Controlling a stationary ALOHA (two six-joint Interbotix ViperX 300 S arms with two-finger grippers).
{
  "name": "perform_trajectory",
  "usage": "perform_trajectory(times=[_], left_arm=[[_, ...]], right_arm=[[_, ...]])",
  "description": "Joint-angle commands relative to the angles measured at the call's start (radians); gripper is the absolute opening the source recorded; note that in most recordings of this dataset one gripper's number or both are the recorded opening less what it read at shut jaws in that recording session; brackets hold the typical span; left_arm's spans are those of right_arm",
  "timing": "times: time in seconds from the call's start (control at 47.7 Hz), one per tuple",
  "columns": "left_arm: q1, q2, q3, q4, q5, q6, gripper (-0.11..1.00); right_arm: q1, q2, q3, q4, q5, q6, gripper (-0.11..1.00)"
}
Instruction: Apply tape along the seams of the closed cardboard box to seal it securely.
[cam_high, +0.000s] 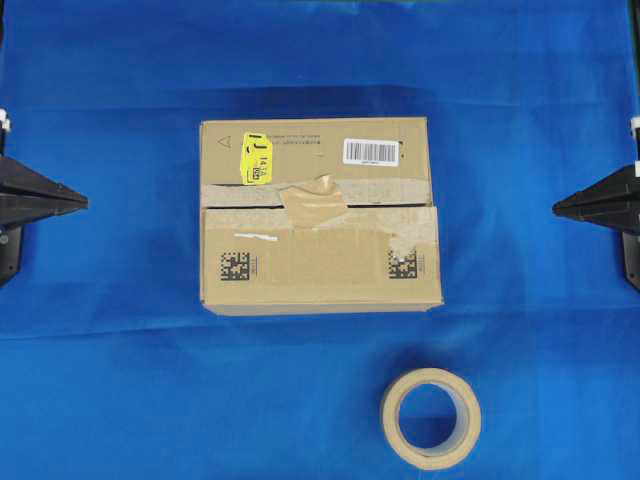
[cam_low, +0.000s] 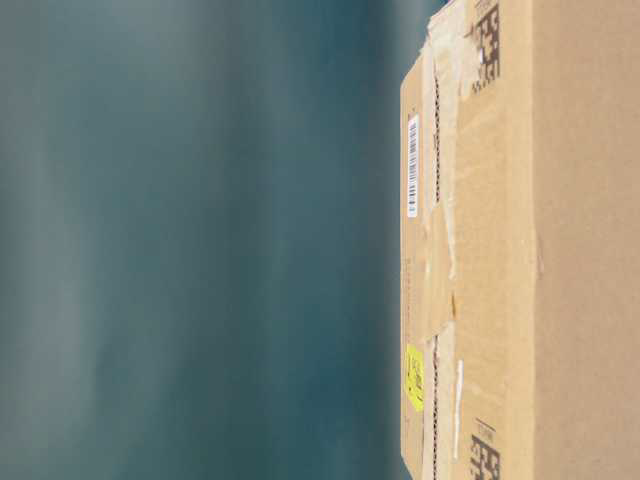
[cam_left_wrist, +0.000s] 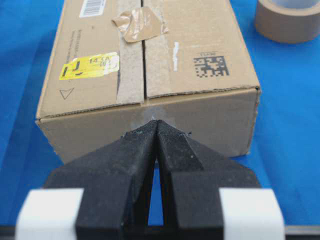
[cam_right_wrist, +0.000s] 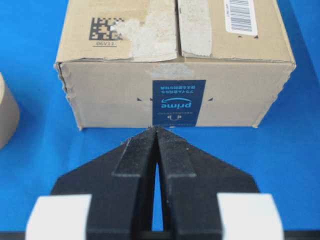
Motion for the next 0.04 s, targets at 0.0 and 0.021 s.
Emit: perform_trajectory(times=[0.0,0.021], left_arm=[[0.002,0.015,-0.011,0.000,-0.003,0.000,0.00],[0.002,0.015,-0.011,0.000,-0.003,0.000,0.00]], right_arm=[[-0.002,0.012,-0.017,0.002,-0.009,0.002,0.00],[-0.002,0.012,-0.017,0.003,-0.009,0.002,0.00]])
